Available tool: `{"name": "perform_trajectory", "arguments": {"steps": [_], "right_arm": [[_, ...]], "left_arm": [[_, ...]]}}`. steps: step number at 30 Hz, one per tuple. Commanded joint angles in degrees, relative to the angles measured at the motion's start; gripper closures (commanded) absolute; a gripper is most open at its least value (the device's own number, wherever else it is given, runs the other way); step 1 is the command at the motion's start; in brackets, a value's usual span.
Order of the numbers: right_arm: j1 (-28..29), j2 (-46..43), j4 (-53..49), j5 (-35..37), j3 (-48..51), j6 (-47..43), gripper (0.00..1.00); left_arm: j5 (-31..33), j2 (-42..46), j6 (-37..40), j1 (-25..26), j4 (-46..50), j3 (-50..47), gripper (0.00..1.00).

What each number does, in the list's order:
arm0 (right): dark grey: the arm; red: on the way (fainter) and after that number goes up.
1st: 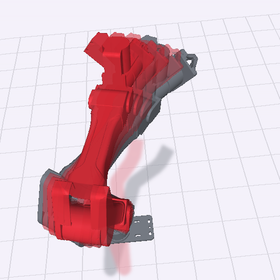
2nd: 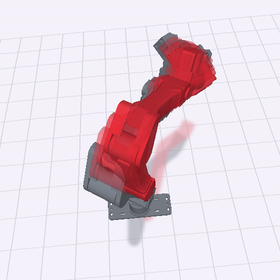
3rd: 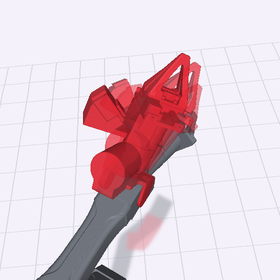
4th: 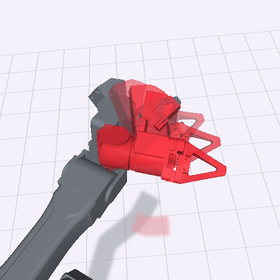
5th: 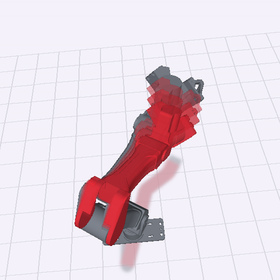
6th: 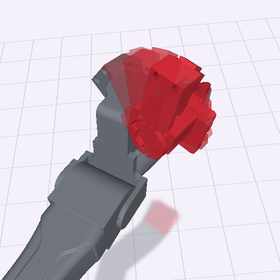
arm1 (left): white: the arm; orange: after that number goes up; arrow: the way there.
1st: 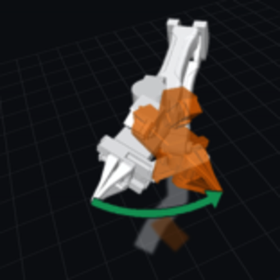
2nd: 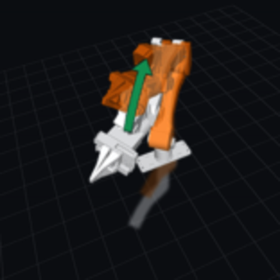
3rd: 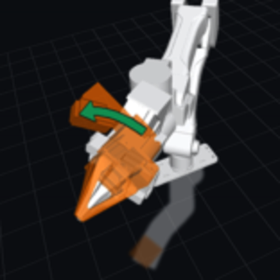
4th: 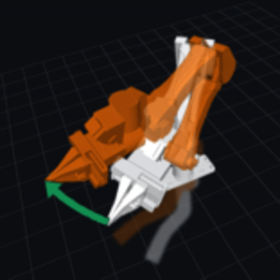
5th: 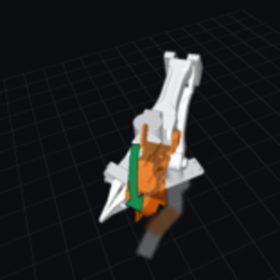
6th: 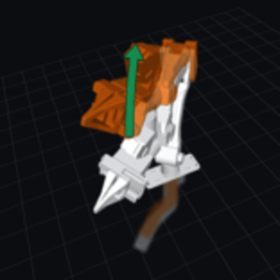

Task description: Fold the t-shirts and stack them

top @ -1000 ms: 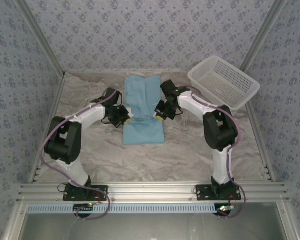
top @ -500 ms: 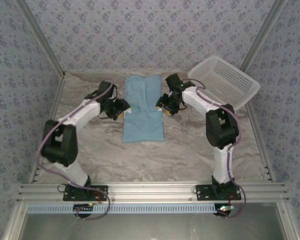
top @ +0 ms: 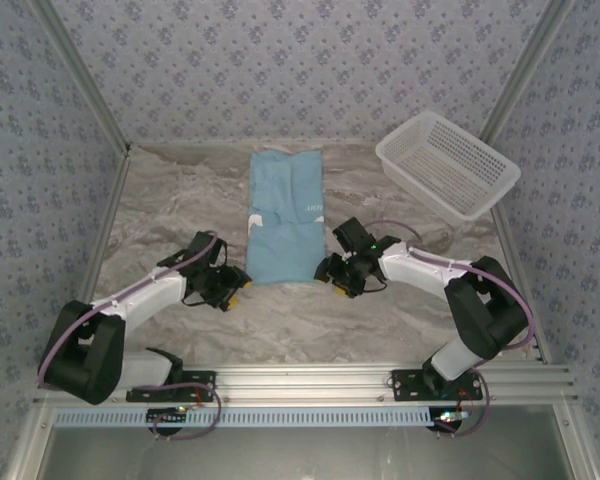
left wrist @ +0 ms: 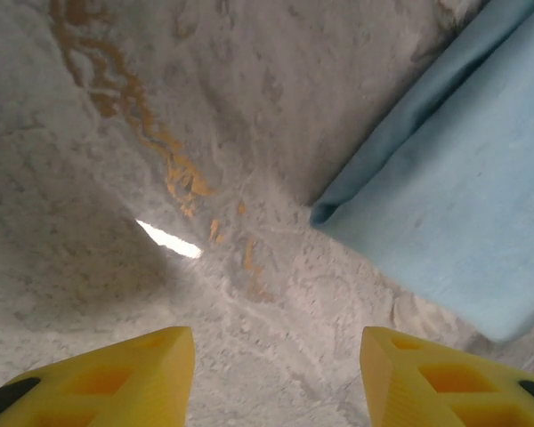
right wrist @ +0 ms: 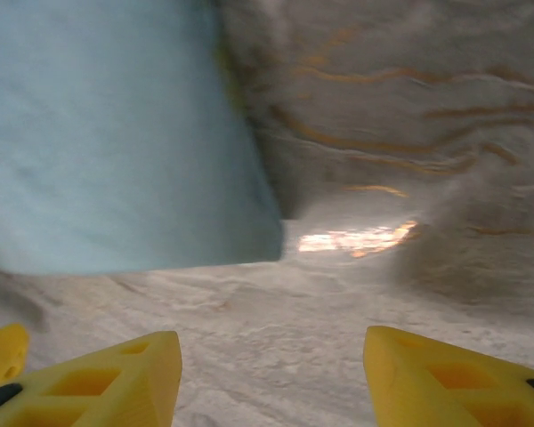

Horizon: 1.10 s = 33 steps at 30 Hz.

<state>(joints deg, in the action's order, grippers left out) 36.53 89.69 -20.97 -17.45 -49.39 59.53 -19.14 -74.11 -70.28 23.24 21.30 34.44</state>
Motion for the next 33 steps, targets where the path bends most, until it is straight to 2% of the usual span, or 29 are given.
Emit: {"name": "perform_trajectory", "arguments": {"steps": [1, 5, 14, 18, 23, 26, 28, 30, 33], "right_arm": [[-0.2, 0.4, 6.0, -1.1, 0.6, 3.5, 0.42], [-0.4, 2.8, 6.6, -1.7, 0.3, 4.3, 0.43], [-1.2, 8.0, 4.1, -1.4, -3.5, 3.9, 0.58], [-1.8, 8.9, 3.2, -1.1, -5.3, 2.8, 0.62], [-1.9, 10.7, 1.8, -0.8, -7.7, 1.3, 0.69], [-1.8, 11.7, 1.9, -0.9, -8.0, 1.3, 0.8], [-1.7, 11.9, 1.9, -0.5, -8.0, 1.4, 0.91], [-1.5, 11.4, 1.2, 0.2, -8.2, 1.4, 0.99], [-0.9, 9.3, -0.4, 1.5, -8.0, 1.2, 1.0]], "left_arm": [[-1.6, -2.7, -3.9, -0.4, -7.7, 0.8, 0.48], [-1.4, -6.0, -4.1, -0.4, -9.3, 2.4, 0.51], [-1.3, -13.4, -1.7, -0.3, -10.6, 6.9, 0.62], [-1.0, -16.4, -0.5, -0.2, -10.4, 9.1, 0.7], [0.3, -17.6, 1.3, -0.2, -8.7, 10.8, 0.85], [1.0, -17.5, 2.3, -0.1, -7.4, 11.4, 0.92], [1.6, -16.8, 3.0, -0.1, -6.2, 11.7, 1.0], [1.8, -15.9, 3.7, -0.1, -4.9, 11.9, 1.0], [1.9, -13.5, 5.3, 0.5, -1.6, 12.4, 1.0]]}}
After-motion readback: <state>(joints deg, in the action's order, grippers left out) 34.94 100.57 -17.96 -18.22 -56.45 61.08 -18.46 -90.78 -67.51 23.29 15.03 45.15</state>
